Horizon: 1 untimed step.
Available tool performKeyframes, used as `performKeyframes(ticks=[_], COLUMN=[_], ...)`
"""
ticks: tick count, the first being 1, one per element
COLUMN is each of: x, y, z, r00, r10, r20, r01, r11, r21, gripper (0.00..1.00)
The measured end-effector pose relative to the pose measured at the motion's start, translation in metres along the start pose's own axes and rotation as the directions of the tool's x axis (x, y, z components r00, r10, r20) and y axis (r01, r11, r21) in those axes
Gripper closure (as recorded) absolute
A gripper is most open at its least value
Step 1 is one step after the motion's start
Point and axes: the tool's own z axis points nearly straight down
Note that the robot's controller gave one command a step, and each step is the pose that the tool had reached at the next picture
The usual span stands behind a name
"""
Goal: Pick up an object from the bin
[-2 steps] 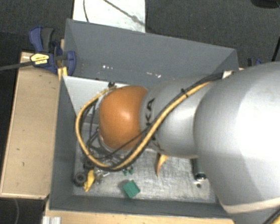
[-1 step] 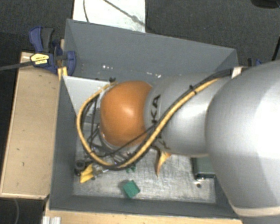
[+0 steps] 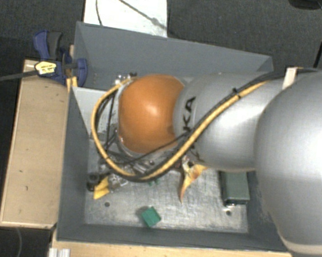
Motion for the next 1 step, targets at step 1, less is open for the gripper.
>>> performKeyframes(ticks=[1], x=[0.0], y=[0.0], z=[0.0], r00=[1.0], r10=[0.001], r20=[0.0], r01=[-0.001], r11=[1.0], r21=[0.0], gripper=[1.0])
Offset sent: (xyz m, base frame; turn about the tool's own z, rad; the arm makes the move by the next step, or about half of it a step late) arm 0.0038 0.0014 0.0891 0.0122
